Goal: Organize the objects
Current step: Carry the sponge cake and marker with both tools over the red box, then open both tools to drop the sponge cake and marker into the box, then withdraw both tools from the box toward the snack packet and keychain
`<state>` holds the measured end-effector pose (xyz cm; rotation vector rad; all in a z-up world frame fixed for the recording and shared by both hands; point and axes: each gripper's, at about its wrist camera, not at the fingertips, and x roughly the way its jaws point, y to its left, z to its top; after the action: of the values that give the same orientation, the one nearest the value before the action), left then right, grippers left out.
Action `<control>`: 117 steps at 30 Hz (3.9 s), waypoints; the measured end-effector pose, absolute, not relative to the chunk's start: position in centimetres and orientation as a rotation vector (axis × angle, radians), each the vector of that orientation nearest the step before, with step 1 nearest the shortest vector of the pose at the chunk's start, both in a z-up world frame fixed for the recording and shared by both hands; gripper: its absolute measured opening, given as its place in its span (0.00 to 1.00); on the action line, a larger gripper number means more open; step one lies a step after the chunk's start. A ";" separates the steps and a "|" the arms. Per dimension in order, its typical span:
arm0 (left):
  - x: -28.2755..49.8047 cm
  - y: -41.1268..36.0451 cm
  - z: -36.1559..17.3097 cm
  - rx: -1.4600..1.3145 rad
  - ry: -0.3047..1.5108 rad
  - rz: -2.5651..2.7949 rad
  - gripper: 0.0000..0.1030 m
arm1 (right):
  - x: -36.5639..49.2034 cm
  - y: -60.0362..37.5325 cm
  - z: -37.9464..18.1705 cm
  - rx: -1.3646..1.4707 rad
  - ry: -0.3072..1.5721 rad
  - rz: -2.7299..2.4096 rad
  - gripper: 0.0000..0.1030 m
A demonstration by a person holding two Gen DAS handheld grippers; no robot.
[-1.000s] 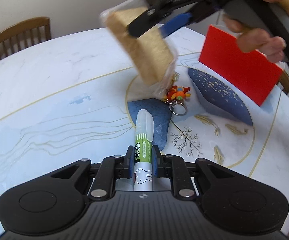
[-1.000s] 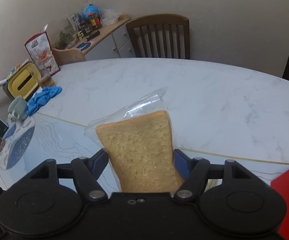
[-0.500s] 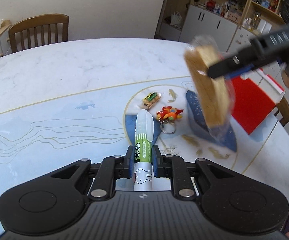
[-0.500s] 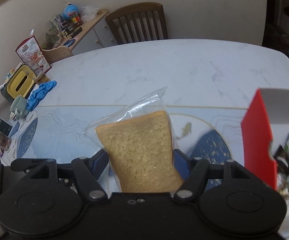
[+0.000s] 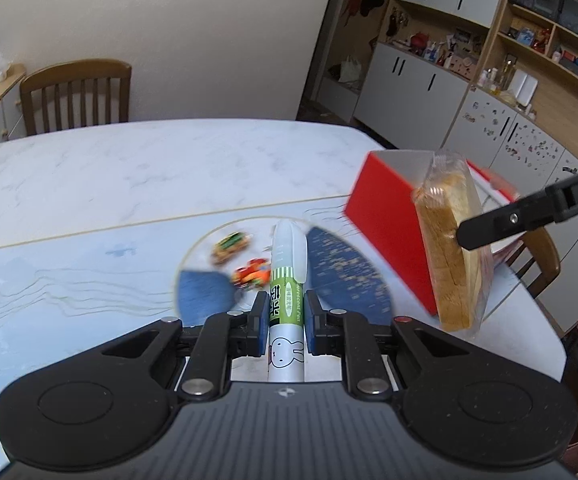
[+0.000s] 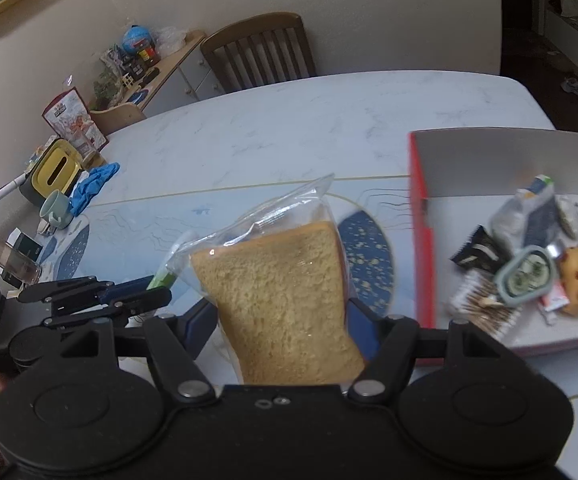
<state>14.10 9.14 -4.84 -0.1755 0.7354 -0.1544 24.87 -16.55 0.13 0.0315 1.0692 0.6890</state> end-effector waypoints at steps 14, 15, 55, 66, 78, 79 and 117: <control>18.5 -2.0 -1.6 -0.120 0.677 -0.231 0.16 | 28.1 -29.5 2.0 0.121 0.981 0.568 0.68; 19.0 -2.9 -1.4 -0.109 0.677 -0.238 0.16 | 28.6 -30.4 2.2 0.128 0.968 0.558 0.67; 36.9 -16.7 -9.1 0.060 1.076 0.092 0.16 | 40.8 -32.0 -6.6 -0.148 1.143 0.511 0.67; 38.2 -16.6 -9.1 0.067 1.154 0.072 0.16 | 40.8 -30.5 -8.4 -0.273 1.134 0.501 0.68; 38.1 -16.5 -8.7 0.088 1.154 0.029 0.16 | 40.3 -31.0 -8.0 -0.267 1.106 0.526 0.69; 38.0 -16.4 -8.7 0.084 1.150 0.027 0.16 | 40.3 -31.1 -7.9 -0.261 1.102 0.529 0.69; 25.2 -8.0 -1.0 -0.025 0.840 -0.157 0.37 | 28.1 -27.1 -0.1 -0.087 0.896 0.615 0.79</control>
<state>25.21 -7.98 -1.05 -0.0249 0.8396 -0.1565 28.13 -27.06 -0.12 -0.0871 0.8961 0.6153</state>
